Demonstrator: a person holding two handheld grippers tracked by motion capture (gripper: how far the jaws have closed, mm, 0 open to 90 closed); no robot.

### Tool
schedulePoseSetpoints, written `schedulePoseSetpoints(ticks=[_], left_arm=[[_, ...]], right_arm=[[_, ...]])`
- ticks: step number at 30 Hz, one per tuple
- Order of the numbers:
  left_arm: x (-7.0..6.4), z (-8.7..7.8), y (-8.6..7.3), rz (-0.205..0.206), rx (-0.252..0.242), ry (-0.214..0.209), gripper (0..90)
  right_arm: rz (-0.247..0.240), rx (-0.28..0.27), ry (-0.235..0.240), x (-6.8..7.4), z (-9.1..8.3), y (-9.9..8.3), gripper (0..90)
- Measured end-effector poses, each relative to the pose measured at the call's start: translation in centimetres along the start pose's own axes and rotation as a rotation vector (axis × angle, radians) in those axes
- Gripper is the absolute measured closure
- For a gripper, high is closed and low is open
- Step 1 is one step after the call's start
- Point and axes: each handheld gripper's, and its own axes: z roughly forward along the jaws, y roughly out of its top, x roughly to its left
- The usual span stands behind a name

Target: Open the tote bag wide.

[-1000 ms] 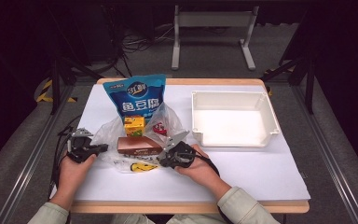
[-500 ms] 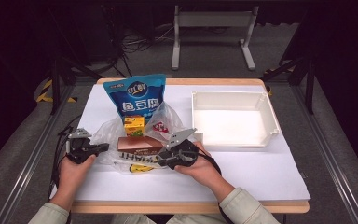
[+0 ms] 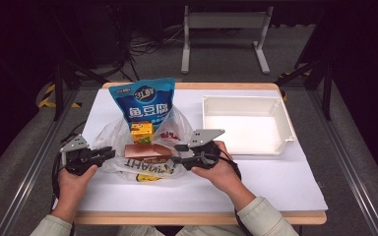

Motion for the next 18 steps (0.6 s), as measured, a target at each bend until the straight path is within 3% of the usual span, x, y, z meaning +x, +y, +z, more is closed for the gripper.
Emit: schedulePoseSetpoints(ticks=[4, 12, 18], left_arm=[[-0.5, -0.7, 0.2, 0.019, -0.043, -0.021, 70.4], [-0.7, -0.8, 0.1, 0.022, -0.048, -0.029, 69.5], [-0.5, -0.8, 0.0, 0.017, -0.042, -0.036, 69.3]], right_arm=[[-0.014, -0.018, -0.047, -0.3, 0.3, -0.3, 52.1], [0.007, -0.018, -0.105, -1.4, 1.9, -1.0, 44.1], [0.027, 0.049, -0.15, -2.2, 2.3, -2.2, 45.9]])
